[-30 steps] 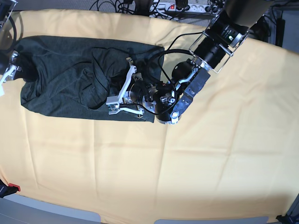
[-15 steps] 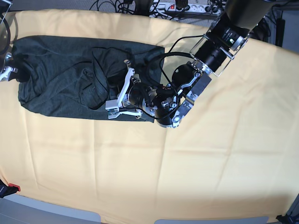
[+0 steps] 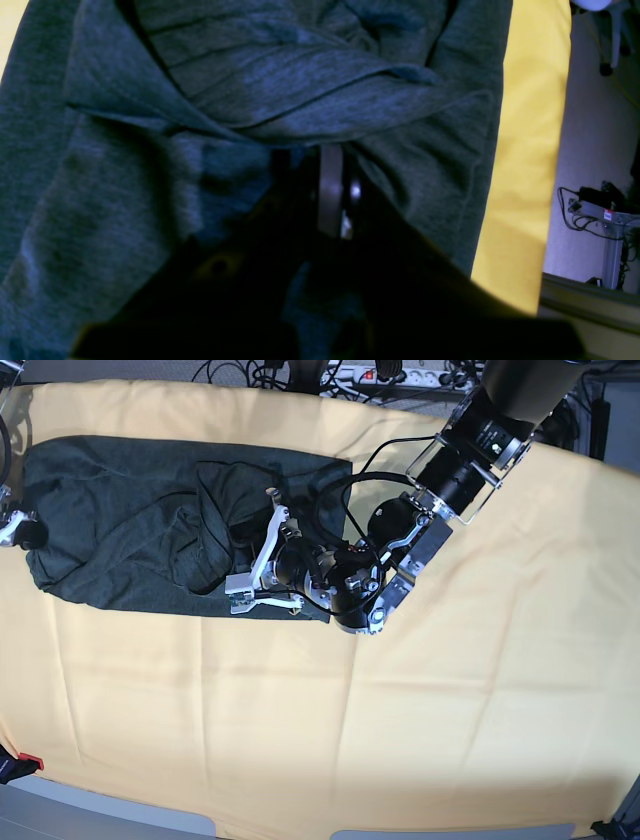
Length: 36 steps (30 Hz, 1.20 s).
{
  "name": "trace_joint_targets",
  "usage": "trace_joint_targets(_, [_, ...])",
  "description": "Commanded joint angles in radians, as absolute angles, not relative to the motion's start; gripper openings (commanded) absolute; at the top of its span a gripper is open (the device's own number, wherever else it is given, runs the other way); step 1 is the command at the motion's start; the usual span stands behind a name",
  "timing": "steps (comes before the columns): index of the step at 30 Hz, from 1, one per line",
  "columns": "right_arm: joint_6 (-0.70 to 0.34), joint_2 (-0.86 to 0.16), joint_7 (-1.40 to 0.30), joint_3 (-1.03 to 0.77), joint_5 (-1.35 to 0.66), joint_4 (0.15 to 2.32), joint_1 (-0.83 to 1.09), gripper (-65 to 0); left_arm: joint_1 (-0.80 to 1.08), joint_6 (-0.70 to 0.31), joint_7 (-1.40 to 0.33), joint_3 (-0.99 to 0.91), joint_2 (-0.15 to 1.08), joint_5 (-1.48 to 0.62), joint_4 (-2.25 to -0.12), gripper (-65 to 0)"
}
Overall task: Fold the T-shirt properly
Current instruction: 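Hold the folded layer with the left gripper while the right gripper repositions, then lift the strip end with the right gripper and fold it toward the left gripper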
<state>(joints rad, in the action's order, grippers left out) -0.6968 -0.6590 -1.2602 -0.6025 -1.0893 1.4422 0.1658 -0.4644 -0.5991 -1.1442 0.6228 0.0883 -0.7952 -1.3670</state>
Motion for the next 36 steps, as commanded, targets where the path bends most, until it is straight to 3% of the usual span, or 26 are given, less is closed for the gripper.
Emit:
trace_joint_targets(1, [-0.698,-0.684,-1.248,-0.609,-1.111,1.465,0.155,-65.0,-0.5,-0.602,-1.126,0.619,0.081,-0.826,-1.38,-65.0])
trace_joint_targets(2, [-0.698,-0.683,-1.249,-0.609,-1.126,1.467,0.156,-65.0,-0.503,-0.602,-1.127,0.619,0.08,-0.828,-1.38,-65.0])
trace_joint_targets(3, [-0.698,-0.682,-1.249,-0.609,-1.151,1.467,0.155,-65.0,-0.508,-0.602,-1.128,0.619,0.081,-0.83,-1.38,-60.7])
trace_joint_targets(7, [-0.698,-0.682,-1.275,-0.609,-1.244,1.467,0.157,-65.0,-0.539,-0.602,-1.156,0.619,0.081,-0.83,-1.38,-29.8])
trace_joint_targets(9, [-0.698,-0.681,-1.303,-0.609,-1.288,1.467,0.158,-65.0,-0.558,-0.601,-1.16,0.619,0.084,-0.829,-1.38,-21.0])
trace_joint_targets(15, [-0.698,-0.668,-1.396,-0.609,-1.484,1.509,0.157,-65.0,-0.582,-0.602,-1.16,0.559,0.087,-0.819,-1.38,-20.1])
trace_joint_targets(26, [-0.698,-0.497,-1.396,-0.609,-1.484,1.84,0.153,-65.0,-0.576,-0.597,-1.159,0.343,0.182,-0.776,-1.38,-20.1])
trace_joint_targets(36, [-0.698,-0.348,-1.377,-0.561,-1.484,2.054,0.11,-65.0,-0.548,-0.568,-1.159,0.331,0.305,-0.791,-1.38,-20.1])
